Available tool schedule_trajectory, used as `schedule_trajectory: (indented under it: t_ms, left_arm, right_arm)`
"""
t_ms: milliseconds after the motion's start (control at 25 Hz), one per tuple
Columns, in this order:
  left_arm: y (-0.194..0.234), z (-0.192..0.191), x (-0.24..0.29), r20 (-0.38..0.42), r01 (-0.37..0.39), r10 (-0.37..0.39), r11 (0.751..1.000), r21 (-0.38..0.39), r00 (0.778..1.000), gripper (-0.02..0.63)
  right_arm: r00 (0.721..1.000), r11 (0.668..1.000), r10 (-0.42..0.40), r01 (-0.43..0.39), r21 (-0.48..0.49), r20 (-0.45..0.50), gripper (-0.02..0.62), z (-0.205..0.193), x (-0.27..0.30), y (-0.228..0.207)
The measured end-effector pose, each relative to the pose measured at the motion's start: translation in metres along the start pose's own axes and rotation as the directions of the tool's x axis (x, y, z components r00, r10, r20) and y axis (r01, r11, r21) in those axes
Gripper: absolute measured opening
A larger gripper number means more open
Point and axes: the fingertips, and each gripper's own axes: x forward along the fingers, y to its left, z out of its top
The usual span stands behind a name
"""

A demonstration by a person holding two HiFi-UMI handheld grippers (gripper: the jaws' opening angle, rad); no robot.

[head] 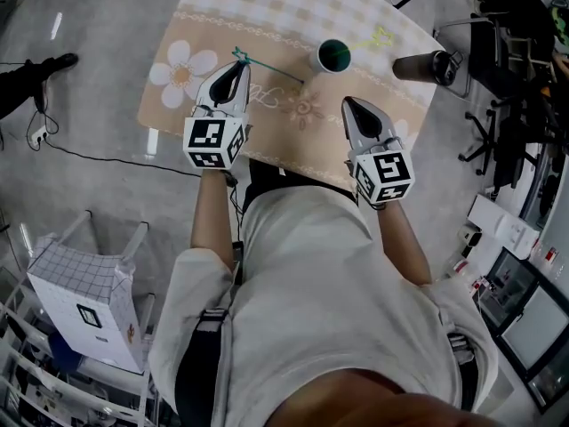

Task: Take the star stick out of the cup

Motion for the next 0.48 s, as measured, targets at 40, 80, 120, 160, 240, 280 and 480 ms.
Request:
schedule_trajectory:
  t_ms: [40,80,120,160,240,280,480]
  left_arm:
    - [0.005,-0.003,0.003,-0.014,-0.014,0.014,1.0,0.015,1.0,0.017]
    - [0.01,-0.007,0.005,-0.027,-0.025,0.025,0.999,0.028,0.999,0.017]
    - [0.014,-0.011,0.007,-0.039,-0.032,0.034,0.999,0.034,0.999,0.014]
    - [0.018,-0.016,0.009,-0.05,-0.038,0.04,0.999,0.033,0.998,0.009]
    - [0.026,-0.026,0.013,-0.074,-0.049,0.05,0.999,0.022,0.996,0.003]
    - [0.029,-0.032,0.015,-0.087,-0.052,0.053,0.999,0.015,0.995,0.003]
    - [0.037,-0.056,0.022,-0.146,-0.06,0.058,0.998,-0.011,0.988,0.003]
  right_arm:
    - [1.0,1.0,0.0,0.0,0.003,-0.003,0.0,-0.001,0.002,-0.001]
    - [1.0,1.0,-0.001,0.001,0.006,-0.006,0.0,-0.001,0.005,-0.001]
    - [1.0,1.0,-0.002,0.002,0.009,-0.009,0.0,-0.002,0.007,-0.002]
    - [1.0,1.0,-0.002,0.002,0.011,-0.012,0.0,-0.002,0.009,-0.002]
    - [1.0,1.0,-0.003,0.003,0.014,-0.018,0.0,-0.003,0.013,-0.003]
    - [1.0,1.0,-0.003,0.003,0.015,-0.021,0.0,-0.003,0.015,-0.004]
    - [1.0,1.0,-0.004,0.005,0.018,-0.029,0.0,-0.004,0.021,-0.006]
